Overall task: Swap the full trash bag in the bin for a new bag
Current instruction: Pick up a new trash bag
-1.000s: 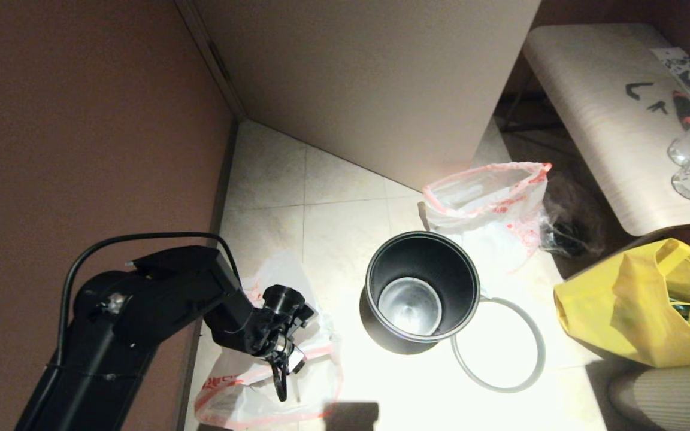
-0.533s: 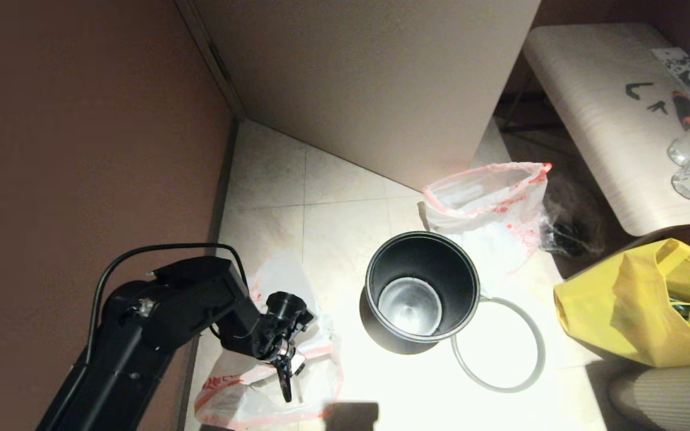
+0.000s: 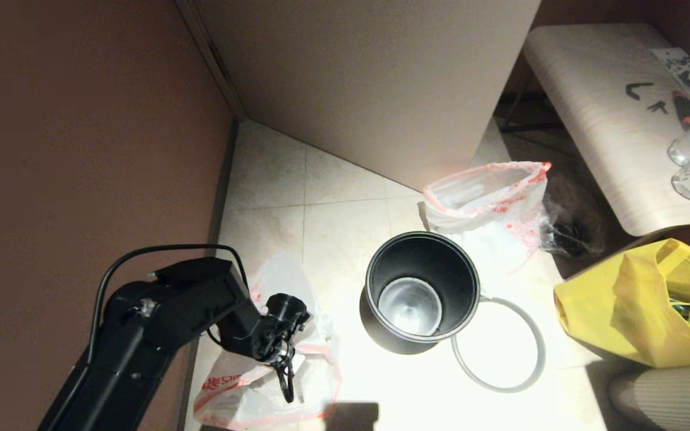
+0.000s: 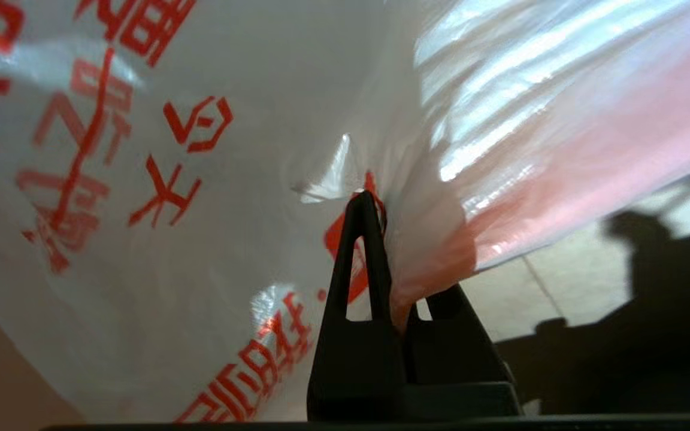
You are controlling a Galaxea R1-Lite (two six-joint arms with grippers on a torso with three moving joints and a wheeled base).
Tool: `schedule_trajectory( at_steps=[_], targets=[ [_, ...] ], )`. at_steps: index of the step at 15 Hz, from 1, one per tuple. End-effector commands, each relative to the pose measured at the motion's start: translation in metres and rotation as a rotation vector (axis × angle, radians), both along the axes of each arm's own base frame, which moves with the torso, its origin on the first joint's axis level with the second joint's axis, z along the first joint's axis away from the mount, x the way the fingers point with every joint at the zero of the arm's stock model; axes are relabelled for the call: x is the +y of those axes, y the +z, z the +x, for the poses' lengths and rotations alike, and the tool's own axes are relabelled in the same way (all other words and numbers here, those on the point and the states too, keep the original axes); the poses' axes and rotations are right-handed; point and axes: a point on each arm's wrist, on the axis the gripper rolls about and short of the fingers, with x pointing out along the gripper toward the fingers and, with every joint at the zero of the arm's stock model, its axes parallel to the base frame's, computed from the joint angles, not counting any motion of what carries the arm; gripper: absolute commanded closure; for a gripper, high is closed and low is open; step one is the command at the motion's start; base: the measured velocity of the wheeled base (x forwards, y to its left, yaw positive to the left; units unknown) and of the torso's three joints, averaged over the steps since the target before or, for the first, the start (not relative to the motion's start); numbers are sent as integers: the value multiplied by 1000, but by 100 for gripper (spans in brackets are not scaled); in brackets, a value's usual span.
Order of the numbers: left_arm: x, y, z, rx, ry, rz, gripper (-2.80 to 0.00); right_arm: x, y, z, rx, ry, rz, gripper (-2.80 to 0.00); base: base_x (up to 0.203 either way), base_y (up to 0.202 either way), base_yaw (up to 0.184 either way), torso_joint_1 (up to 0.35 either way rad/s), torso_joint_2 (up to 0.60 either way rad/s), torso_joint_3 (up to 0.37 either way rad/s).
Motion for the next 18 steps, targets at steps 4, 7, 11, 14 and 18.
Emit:
schedule_trajectory(
  at_steps=[4, 7, 11, 14, 18],
  targets=[
    [-1, 55, -29, -39, -7, -25, 0, 0, 0, 0, 1, 0, 0, 0, 0, 0, 0, 0, 0, 0],
    [-15, 104, -60, -102, -29, -70, 0, 0, 0, 0, 1, 0, 0, 0, 0, 0, 0, 0, 0, 0],
    [-28, 152, -99, -203, -55, -55, 0, 0, 0, 0, 1, 0, 0, 0, 0, 0, 0, 0, 0, 0],
    [-25, 181, -118, -270, -45, -99, 0, 0, 0, 0, 1, 0, 0, 0, 0, 0, 0, 0, 0, 0],
    [-14, 229, -148, -323, -61, -200, 0, 0, 0, 0, 1, 0, 0, 0, 0, 0, 0, 0, 0, 0]
  ],
)
